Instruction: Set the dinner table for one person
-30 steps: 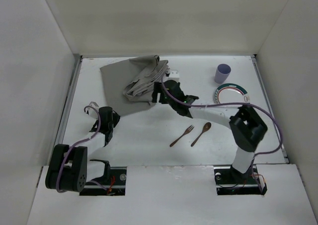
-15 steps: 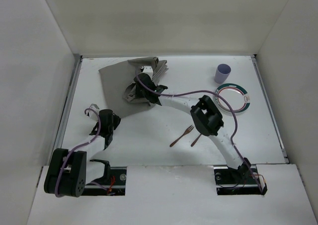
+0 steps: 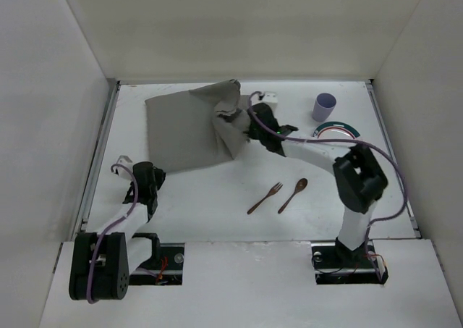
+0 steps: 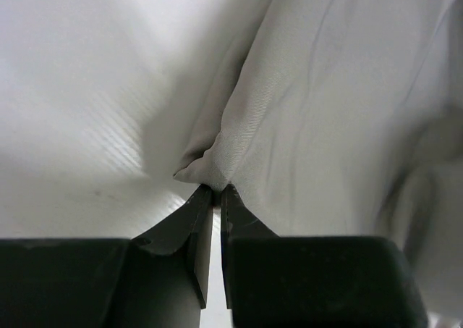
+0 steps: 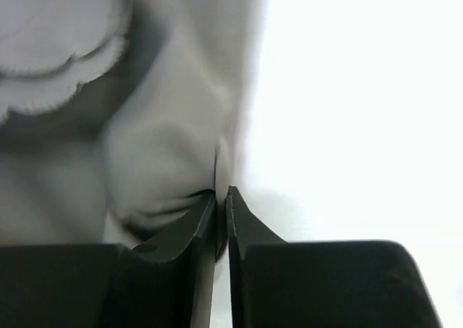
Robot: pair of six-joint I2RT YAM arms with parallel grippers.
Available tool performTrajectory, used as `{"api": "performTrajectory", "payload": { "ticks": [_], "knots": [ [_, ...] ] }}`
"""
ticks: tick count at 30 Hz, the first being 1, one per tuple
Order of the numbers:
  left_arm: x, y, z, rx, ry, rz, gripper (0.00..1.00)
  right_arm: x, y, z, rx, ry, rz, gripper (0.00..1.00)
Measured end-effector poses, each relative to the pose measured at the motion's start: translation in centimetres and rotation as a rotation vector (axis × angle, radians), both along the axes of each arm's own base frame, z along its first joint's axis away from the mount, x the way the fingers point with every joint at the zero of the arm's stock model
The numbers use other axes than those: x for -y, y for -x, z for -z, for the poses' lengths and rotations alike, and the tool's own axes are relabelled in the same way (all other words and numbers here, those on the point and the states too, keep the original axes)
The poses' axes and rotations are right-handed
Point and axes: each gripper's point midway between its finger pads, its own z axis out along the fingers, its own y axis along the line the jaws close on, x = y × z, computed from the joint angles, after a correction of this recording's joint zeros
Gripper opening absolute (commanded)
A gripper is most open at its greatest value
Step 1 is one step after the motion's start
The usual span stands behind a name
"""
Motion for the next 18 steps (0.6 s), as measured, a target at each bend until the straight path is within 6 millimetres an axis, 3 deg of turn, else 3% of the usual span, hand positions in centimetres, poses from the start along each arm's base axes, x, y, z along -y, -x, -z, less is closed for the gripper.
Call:
{"api": "performTrajectory", "payload": {
  "ticks": [3, 6, 8, 10, 13, 16, 18],
  "knots": [
    [-0.5, 0.4, -0.2, 0.003, -0.002, -0.018, 0.0, 7.4, 0.4, -0.1, 0.01, -0.008, 0.13, 0.24],
    [-0.6, 0.5, -0.9, 0.019, -0.005, -0.022, 0.01, 12.4, 2.8, 2.3, -0.031, -0.003, 0.23, 0.62],
    [-0.6, 0.6, -1.4, 0.032, -0.005, -0.021, 0.02, 14.0, 5.1, 4.1, -0.072, 0.016, 0.251, 0.72],
    [-0.6, 0.8, -1.9, 0.044, -0.007, -0.02, 0.04, 14.4, 6.8, 4.8, -0.091, 0.029, 0.244, 0.75],
    [-0.7, 1.1, -2.4, 0.056, -0.012, -0.02, 0.11, 13.7, 7.3, 3.2, -0.054, 0.003, 0.219, 0.84],
    [-0.9, 1.5, -2.7, 0.055, -0.026, -0.022, 0.27, 11.6, 7.4, 1.6, -0.018, -0.043, 0.16, 0.86],
    [-1.1, 1.8, -2.6, 0.046, -0.039, -0.025, 0.39, 10.0, 7.5, 1.7, -0.025, -0.078, 0.118, 0.86]
  ]
}}
